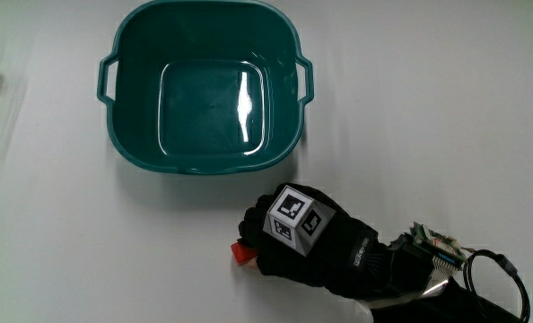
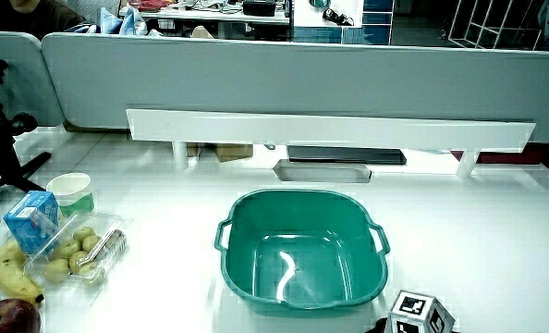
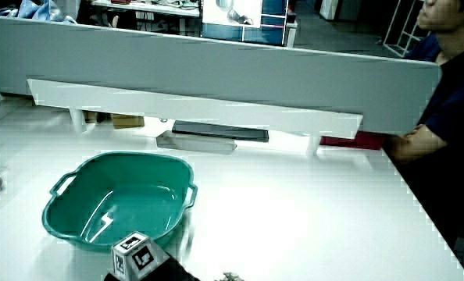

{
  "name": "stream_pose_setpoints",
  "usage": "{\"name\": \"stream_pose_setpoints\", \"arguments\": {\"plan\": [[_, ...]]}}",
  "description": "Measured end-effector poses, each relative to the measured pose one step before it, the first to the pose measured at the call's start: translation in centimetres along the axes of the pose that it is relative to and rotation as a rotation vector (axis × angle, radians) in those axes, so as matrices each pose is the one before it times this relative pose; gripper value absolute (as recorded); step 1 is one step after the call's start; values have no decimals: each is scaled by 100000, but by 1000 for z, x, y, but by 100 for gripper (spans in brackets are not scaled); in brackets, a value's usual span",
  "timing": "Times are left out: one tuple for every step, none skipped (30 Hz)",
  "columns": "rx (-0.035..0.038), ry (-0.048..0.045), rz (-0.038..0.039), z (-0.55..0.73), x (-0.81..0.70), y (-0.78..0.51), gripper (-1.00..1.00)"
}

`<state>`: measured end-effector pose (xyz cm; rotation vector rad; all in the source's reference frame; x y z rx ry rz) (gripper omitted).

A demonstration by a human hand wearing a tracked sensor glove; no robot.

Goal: Place red block

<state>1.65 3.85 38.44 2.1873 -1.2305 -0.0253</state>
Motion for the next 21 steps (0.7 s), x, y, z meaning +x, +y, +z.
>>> {"name": "stream_pose_setpoints", "arguments": {"plan": [[-335, 971, 214, -189, 35, 89, 0], [148, -300, -567, -110, -9, 52, 0], [410, -222, 3, -13, -30, -8, 0], [-677, 810, -22, -164, 23, 57, 0], [452, -301, 303, -81, -49, 4, 0], [-213, -957, -87, -147, -18, 43, 0], [991, 875, 310, 151, -11, -104, 0], [205, -437, -318, -59, 6, -5, 0], [-273, -251, -320, -130, 7, 6, 0], [22, 521, 13, 80, -24, -64, 0], [199, -242, 352, 105, -73, -46, 0], [613, -600, -964, -16, -32, 21, 0], [-308, -323, -408, -126, -5, 59, 0], [-1187, 456, 395, -55, 12, 26, 0], [72, 328, 254, -52, 57, 4, 0], [-165, 426, -797, 82, -5, -71, -12], [-603, -89, 319, -162, 51, 3, -25], [880, 901, -183, -52, 99, -113, -38], [342, -85, -181, 136, 50, -234, -50], [933, 495, -1290, -285, 228, -97, -62], [663, 581, 331, 49, 188, -256, -75]]}}
